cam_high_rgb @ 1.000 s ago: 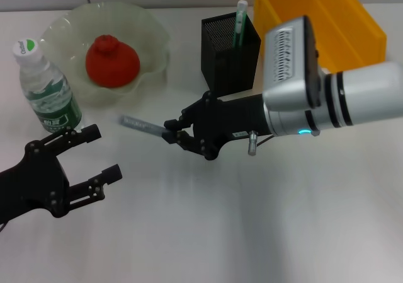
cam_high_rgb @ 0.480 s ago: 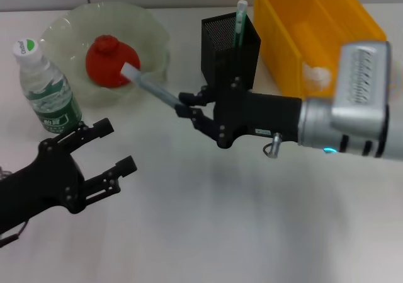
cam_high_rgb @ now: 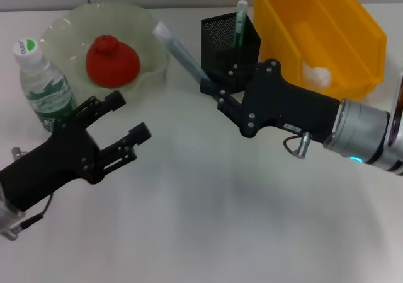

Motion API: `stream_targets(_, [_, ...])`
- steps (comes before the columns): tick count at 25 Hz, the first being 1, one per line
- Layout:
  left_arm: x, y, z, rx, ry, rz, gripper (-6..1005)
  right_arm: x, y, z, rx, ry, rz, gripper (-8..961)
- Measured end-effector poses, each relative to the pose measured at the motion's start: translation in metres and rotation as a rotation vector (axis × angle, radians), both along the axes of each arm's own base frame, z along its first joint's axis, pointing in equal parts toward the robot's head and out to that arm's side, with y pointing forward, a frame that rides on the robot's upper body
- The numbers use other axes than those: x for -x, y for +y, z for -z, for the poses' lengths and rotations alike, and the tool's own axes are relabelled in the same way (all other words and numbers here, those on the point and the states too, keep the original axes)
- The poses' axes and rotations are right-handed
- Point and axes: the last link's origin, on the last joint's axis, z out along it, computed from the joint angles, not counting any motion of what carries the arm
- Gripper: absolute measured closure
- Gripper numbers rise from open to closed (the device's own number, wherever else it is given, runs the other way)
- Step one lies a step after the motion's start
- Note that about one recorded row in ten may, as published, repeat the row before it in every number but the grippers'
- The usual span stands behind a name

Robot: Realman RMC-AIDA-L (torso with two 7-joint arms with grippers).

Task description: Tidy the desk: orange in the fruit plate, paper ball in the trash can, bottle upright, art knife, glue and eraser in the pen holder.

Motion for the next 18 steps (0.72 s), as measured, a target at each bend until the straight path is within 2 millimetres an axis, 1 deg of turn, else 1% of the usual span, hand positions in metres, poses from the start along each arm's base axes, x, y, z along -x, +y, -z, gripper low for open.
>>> stream_targets(1, [-0.009,0.005,0.007,-0.011,-0.036,0.008,200,-0.001,-0.001,0.001,-0.002,0.001,0.0,827])
stream_targets(6, [-0.02,0.007,0.017,-0.03,-0.075,0.026,199,-0.006,-0.007,0.002,-0.015,0.005,-0.001,828])
stream_targets(8, [-0.02,0.007,0.017,-0.03,-0.075,0.026,199,-0.008,-0.009,0.002,-0.015,0.02,0.005,828])
stream_targets(9, [-0.024,0.008,0.02,-0.039,-0.088,0.03,199,-0.008,-0.01,0.002,-0.012,0.024,0.007,828])
stream_targets(16, [-0.026,0.011,0.022,-0.049,-0.106,0.006,200,-0.014,-0.018,0.009,0.019,0.006,0.016,829])
stream_targets(18, [-0.027,0.018,0.028,-0.056,-0.131,-0.056,200,-0.014,-0.019,0.009,0.022,0.01,0.02,829])
